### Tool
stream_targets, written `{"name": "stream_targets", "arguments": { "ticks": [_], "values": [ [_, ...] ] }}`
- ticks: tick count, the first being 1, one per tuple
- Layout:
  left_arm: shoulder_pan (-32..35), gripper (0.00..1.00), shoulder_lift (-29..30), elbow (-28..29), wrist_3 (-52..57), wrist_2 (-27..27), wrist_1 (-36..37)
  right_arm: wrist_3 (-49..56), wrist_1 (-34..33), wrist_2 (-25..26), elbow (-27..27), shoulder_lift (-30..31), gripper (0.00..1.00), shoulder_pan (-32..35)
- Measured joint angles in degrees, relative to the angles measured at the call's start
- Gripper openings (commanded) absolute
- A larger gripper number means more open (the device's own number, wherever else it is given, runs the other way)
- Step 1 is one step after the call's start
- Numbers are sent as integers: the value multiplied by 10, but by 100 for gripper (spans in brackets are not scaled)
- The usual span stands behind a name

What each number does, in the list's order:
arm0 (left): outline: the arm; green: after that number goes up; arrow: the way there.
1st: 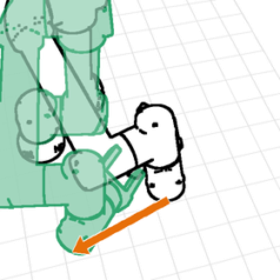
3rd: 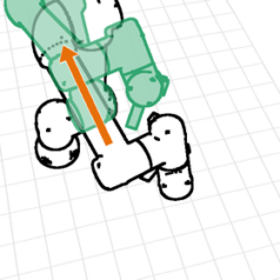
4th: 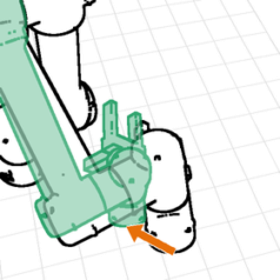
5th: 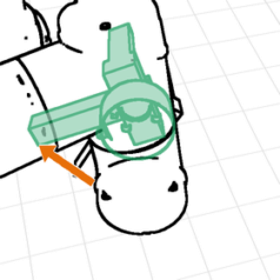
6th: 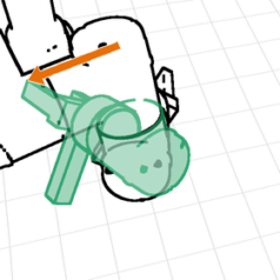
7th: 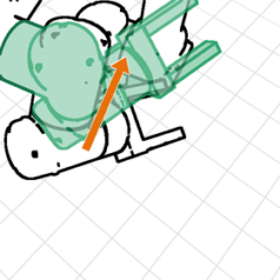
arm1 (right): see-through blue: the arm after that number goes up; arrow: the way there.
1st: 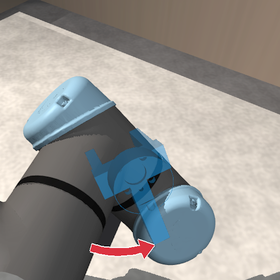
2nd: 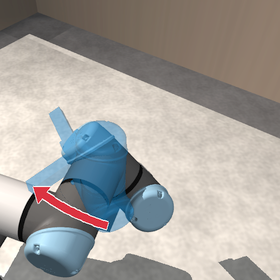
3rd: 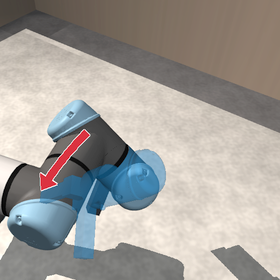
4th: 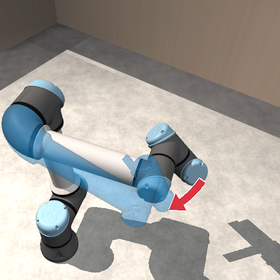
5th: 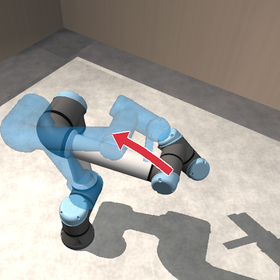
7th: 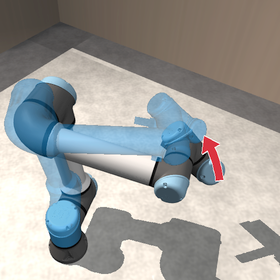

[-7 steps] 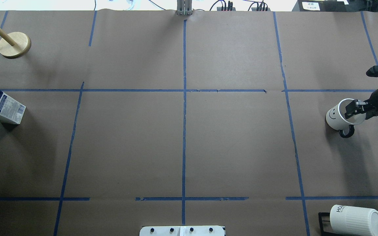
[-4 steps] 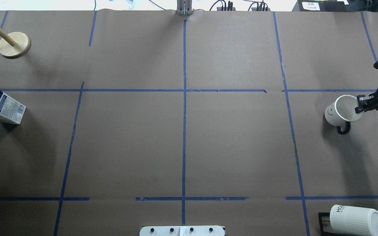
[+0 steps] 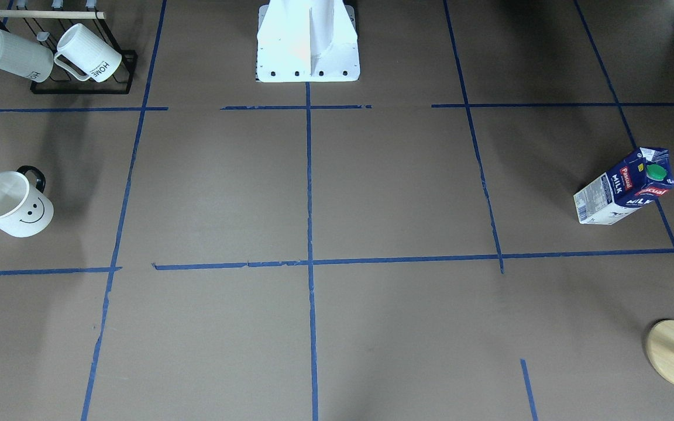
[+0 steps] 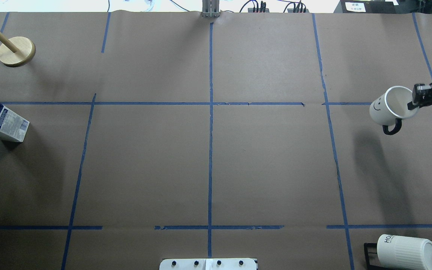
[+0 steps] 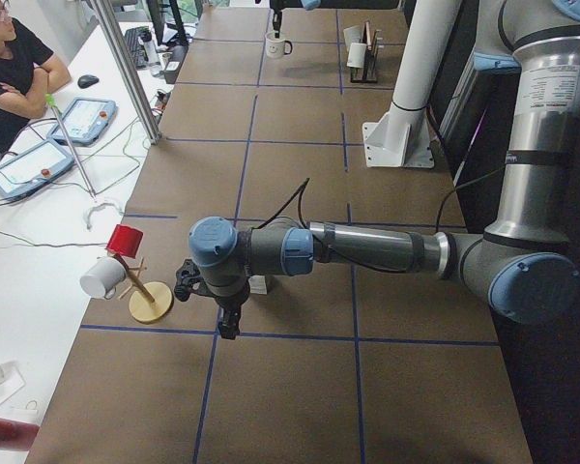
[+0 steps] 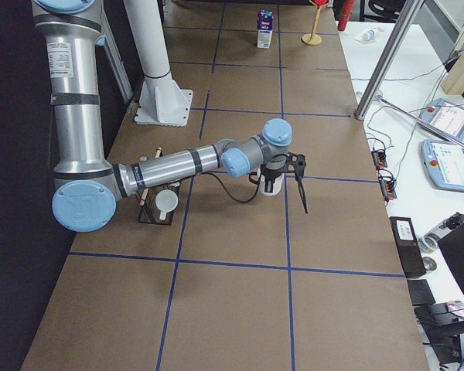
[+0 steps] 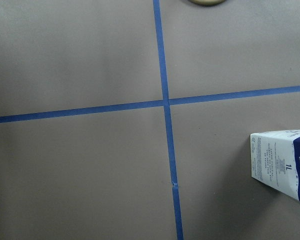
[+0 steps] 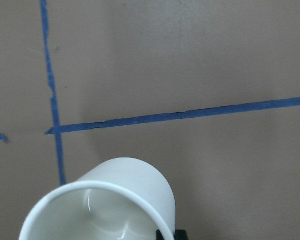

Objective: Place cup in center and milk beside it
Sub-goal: 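Carry the white mug with the right gripper to the table center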

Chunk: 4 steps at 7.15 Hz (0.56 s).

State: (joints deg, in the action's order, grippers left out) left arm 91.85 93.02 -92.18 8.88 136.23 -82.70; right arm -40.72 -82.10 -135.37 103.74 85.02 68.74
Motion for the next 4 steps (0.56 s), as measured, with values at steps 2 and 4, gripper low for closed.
{"name": "stream_targets", "arguments": {
  "ticks": [2,4],
  "values": [
    [0,100,-1,0,0,0,0,-34,-131,-3,36,-96,0,-17],
    [1,100,-2,0,0,0,0,-162,-162,28,28,-194,0,-100]
  ]
}}
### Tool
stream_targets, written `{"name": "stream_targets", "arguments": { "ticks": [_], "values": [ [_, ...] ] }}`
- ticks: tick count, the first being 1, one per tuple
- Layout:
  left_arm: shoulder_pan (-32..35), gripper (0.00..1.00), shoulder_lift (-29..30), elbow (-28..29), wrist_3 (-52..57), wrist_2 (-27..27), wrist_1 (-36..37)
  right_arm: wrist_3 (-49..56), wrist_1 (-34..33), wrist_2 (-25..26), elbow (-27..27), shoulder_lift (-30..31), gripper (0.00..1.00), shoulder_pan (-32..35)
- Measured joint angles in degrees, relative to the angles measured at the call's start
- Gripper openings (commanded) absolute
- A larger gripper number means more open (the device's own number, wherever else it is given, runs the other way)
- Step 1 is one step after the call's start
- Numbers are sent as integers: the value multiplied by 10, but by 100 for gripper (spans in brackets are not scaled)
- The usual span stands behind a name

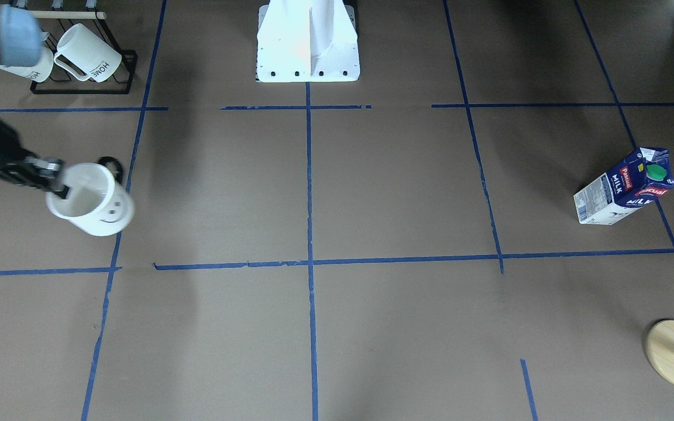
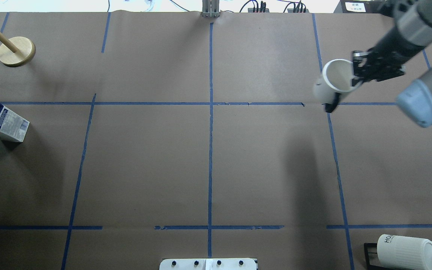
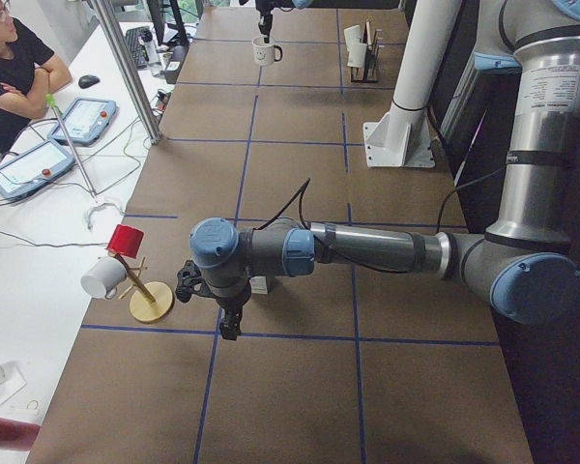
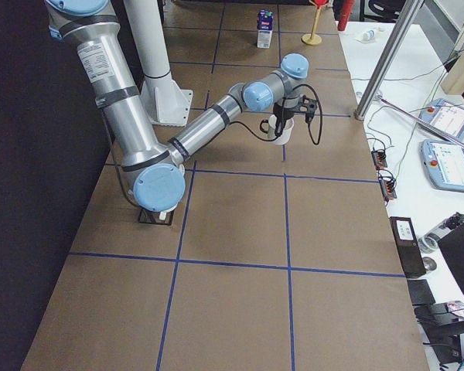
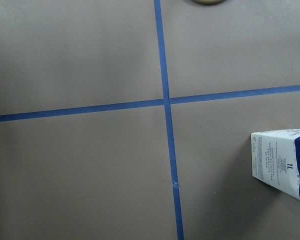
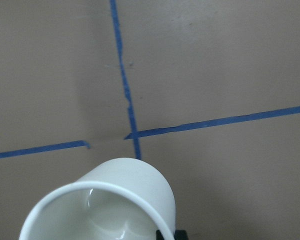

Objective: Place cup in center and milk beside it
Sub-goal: 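Carry the white mug with the right gripper to the table center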

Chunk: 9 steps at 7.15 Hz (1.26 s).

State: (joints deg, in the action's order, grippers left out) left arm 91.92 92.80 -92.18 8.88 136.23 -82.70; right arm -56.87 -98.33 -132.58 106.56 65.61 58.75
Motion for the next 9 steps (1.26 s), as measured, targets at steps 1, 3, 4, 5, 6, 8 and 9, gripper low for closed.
{"name": "stream_targets", "arguments": {
  "ticks": [1,3,4,5,6,8,9],
  "values": [
    [0,100,-1,0,0,0,0,-64,-2,28,-13,-42,0,-46],
    [0,100,0,0,0,0,0,-176,0,86,-87,-145,0,-127],
    [0,100,0,0,0,0,0,-212,11,108,-125,-180,0,-155],
    [0,100,0,0,0,0,0,-242,42,122,-154,-194,0,-174],
    [0,100,0,0,0,0,0,-269,74,129,-180,-201,0,-185],
    [0,100,0,0,0,0,0,-298,102,147,-203,-203,0,-204],
    [0,100,0,0,0,0,0,-305,105,152,-206,-203,0,-211]
  ]
}}
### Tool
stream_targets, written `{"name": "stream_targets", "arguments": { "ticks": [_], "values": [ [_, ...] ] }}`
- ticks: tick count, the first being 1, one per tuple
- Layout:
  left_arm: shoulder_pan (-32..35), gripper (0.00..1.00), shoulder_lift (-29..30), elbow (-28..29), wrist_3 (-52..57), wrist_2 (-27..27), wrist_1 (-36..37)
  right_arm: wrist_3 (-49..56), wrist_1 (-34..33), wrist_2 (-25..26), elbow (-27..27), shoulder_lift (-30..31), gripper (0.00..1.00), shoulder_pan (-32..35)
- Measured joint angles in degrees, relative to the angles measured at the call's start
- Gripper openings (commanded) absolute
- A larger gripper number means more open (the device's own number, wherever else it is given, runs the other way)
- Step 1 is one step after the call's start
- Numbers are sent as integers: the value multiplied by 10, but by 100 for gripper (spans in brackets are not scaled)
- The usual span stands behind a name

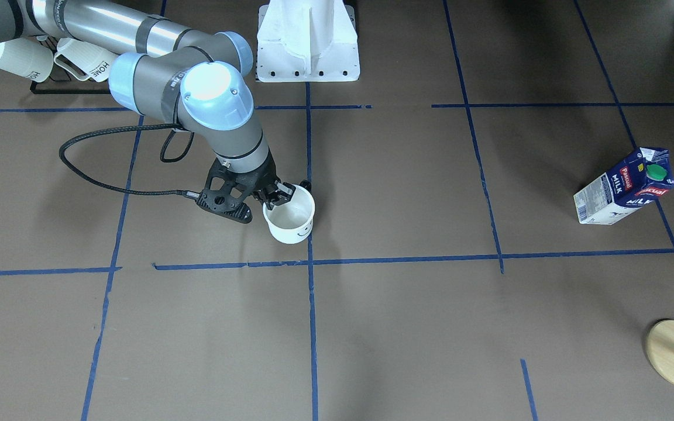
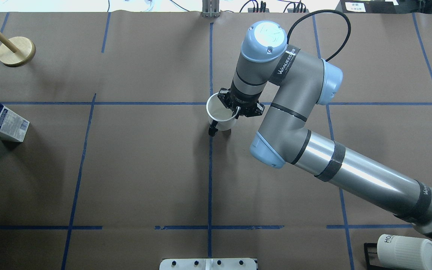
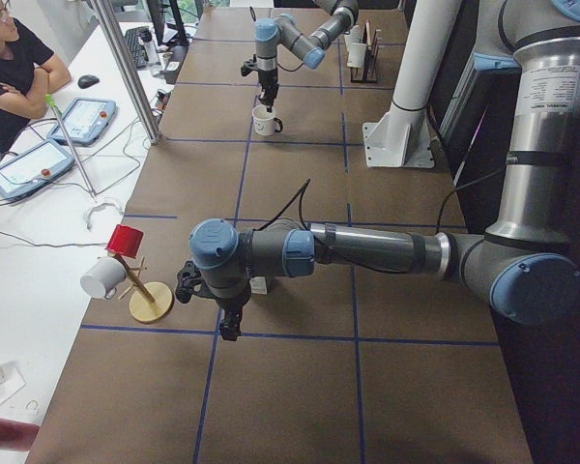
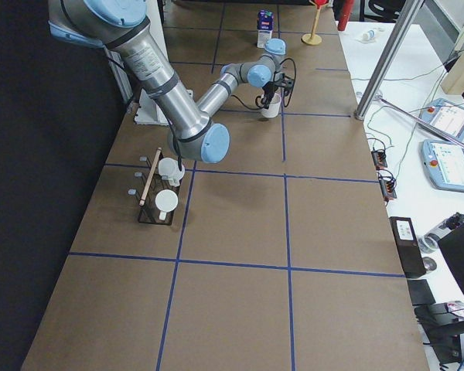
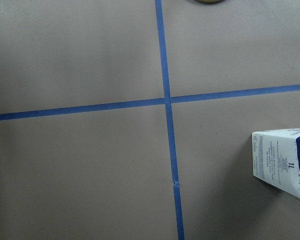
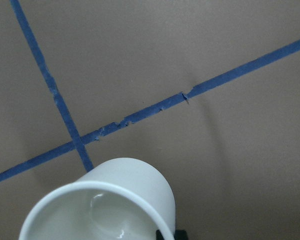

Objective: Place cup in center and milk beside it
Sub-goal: 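Carry the white mug with the right gripper to the table center, then open the right gripper and lift it away from the mug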

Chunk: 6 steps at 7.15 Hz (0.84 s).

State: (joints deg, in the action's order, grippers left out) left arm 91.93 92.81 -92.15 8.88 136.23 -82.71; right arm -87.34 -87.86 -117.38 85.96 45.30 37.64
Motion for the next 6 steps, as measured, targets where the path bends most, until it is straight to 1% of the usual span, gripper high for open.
{"name": "stream_targets", "arguments": {
  "ticks": [1,2,3,6],
  "values": [
    [0,100,0,0,0,0,0,-3,1,2,-1,0,16,-6],
    [0,100,0,0,0,0,0,-3,2,3,-2,1,73,-8],
    [0,100,0,0,0,0,0,-3,3,3,-3,1,99,-9],
    [0,100,0,0,0,0,0,-3,6,3,3,3,100,-6]
  ]
}}
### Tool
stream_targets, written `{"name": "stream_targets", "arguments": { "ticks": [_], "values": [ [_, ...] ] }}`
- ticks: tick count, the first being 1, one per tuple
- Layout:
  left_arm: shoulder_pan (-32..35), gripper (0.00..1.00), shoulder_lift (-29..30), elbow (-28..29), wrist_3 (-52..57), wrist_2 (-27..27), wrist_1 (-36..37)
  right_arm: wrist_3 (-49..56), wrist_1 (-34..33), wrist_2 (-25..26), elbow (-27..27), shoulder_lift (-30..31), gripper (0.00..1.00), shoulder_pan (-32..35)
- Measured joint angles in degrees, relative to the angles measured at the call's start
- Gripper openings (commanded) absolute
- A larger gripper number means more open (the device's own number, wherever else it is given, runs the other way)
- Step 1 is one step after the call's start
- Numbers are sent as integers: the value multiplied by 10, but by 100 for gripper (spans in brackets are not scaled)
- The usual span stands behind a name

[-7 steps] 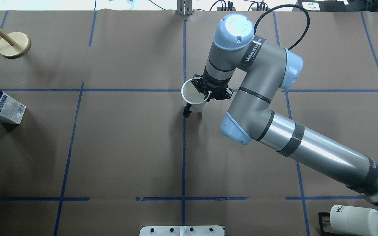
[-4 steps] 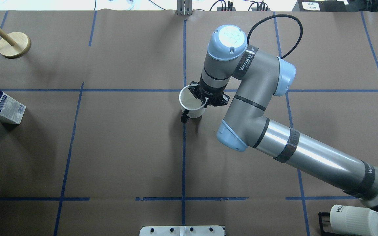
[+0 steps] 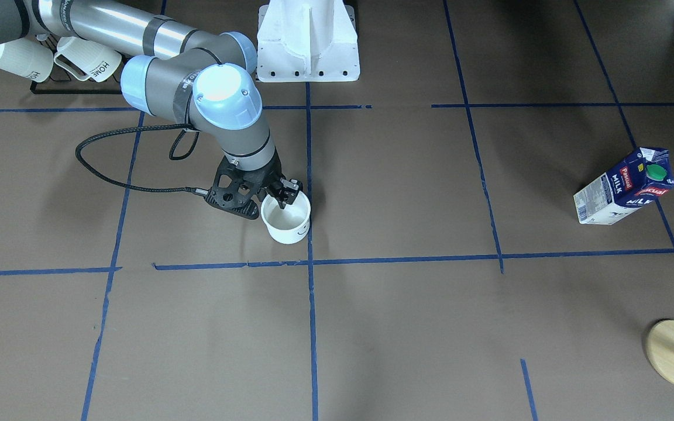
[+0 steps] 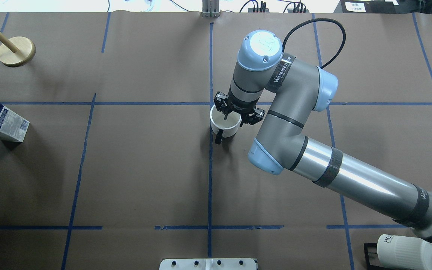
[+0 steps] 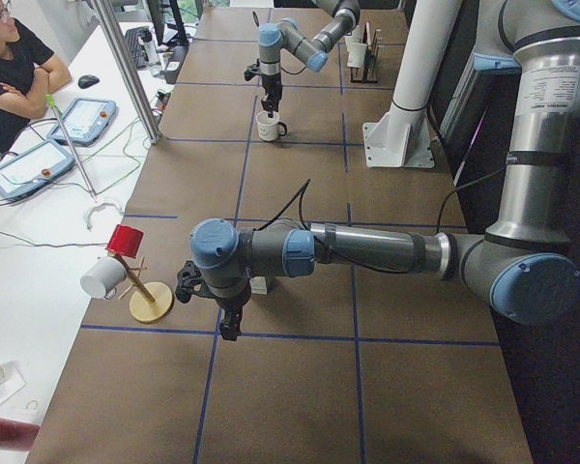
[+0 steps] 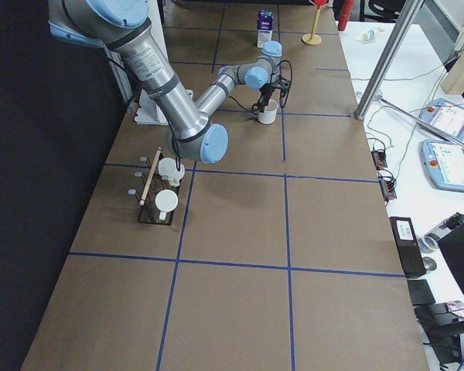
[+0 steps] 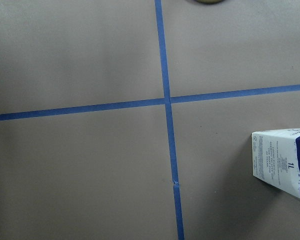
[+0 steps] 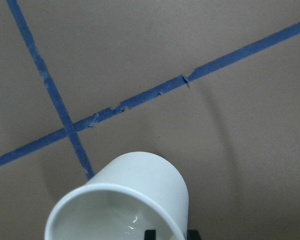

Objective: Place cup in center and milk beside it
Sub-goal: 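Open the right gripper and lift it away from the mug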

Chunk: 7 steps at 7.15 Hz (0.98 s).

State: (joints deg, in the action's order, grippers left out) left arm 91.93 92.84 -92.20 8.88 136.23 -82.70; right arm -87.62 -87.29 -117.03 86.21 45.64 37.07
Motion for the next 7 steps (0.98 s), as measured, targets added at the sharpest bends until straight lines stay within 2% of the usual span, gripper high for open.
{"name": "stream_targets", "arguments": {
  "ticks": [2,3,5,7],
  "values": [
    [0,100,0,-14,0,0,1,1,-2,-3,17,1,100,20],
    [0,100,-1,-38,-3,-1,4,3,-4,-6,31,5,100,35],
    [0,100,-5,-101,-59,-1,9,26,-8,-12,86,39,100,71],
    [-9,100,-5,-132,-135,18,3,80,-9,-14,136,86,100,103]
  ]
}}
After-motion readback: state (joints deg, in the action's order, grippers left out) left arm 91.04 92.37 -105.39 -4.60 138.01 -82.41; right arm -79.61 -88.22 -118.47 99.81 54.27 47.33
